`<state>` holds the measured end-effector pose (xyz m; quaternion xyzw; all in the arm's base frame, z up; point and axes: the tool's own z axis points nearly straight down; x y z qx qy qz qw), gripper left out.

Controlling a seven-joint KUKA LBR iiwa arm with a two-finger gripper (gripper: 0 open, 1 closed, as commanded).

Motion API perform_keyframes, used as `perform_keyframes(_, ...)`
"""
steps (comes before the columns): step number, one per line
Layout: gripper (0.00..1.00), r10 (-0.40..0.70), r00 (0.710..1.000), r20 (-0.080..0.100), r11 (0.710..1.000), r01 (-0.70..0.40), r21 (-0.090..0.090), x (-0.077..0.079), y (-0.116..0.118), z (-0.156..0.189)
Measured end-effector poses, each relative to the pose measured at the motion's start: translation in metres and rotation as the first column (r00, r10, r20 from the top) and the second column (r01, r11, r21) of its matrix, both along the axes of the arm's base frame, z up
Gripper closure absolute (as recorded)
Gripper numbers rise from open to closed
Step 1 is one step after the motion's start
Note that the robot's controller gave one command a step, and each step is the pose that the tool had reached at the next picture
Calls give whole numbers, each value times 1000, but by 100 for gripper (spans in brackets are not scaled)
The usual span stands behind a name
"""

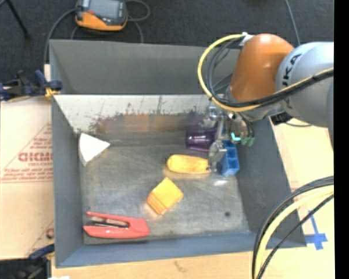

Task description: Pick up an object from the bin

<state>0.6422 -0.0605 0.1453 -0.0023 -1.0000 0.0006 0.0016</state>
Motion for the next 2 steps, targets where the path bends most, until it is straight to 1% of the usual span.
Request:
perform_keyframes(1, 0, 1, 1000, 8, 1000, -1, -1, 2, 0, 5)
perform_keyframes(2, 0, -128, 991, 39, 992, 128, 7, 4, -7, -34)
